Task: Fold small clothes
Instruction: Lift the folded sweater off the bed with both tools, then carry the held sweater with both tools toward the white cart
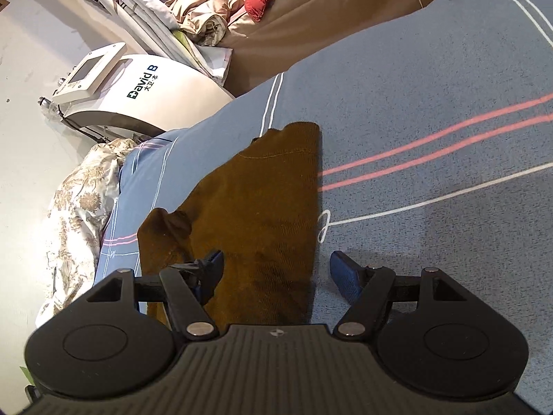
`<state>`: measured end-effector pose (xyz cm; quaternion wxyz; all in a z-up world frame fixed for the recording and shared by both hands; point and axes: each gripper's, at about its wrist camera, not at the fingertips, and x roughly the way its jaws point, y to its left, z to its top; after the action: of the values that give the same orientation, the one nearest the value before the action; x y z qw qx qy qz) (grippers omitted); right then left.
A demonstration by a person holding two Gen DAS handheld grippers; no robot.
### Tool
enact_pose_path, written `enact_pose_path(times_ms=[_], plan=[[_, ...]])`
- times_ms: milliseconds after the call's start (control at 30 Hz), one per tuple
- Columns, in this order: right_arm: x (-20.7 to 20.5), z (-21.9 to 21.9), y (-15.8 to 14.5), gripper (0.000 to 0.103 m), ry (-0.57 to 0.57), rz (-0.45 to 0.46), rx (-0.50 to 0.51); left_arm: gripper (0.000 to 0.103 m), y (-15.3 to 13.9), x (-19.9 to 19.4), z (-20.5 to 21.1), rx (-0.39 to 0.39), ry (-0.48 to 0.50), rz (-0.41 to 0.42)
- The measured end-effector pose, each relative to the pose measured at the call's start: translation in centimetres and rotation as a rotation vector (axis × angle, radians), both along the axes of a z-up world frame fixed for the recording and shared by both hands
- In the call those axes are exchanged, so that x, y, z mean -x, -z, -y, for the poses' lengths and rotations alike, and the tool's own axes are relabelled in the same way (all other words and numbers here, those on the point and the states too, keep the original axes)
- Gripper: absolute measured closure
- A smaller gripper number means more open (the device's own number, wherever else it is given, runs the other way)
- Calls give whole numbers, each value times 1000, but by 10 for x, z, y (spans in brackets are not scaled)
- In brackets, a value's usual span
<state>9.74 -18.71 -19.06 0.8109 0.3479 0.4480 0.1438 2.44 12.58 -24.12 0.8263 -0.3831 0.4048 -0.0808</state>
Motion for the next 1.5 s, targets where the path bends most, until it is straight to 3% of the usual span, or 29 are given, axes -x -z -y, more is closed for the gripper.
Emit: enact_pose_path(times_ms=[267,333,400,433,467,500,533,567,633,700,900,1033,1233,1367,1500], plan=[[-24,0,24,0,53,13,-131,24,-4,-25,14,-87,-11,44],[-31,-3,29,7,54,19,-159,25,-4,-33,15,-86,-22,52],[-37,-6,33,22,60,30,-180,28,-5,-39,13,-80,-34,57],[-40,-8,35,27,58,30,-188,34,-4,-42,13,-84,-39,59],[-42,-10,37,41,59,29,-184,39,-4,-44,14,-98,-41,59],[-43,-12,39,53,60,28,-180,49,-4,-45,14,-115,-48,57],[-43,-14,40,59,63,27,-173,60,-5,-43,13,-125,-55,52],[-43,-14,39,71,69,25,-159,64,-4,-42,12,-127,-57,45],[-39,-14,37,78,70,31,-131,75,-6,-40,13,-119,-60,31],[-34,-15,26,83,76,51,-79,78,-12,-36,16,-123,-55,39],[-12,-12,-37,86,65,199,44,81,-53,-34,42,-138,25,106],[18,18,-91,86,81,300,140,81,-96,-29,80,-122,133,173],[77,116,-180,87,190,381,268,81,-171,-9,181,-111,372,317],[131,198,-244,87,315,414,324,81,-222,13,262,-54,537,420],[179,265,-289,87,443,435,415,80,-267,43,341,7,677,500]])
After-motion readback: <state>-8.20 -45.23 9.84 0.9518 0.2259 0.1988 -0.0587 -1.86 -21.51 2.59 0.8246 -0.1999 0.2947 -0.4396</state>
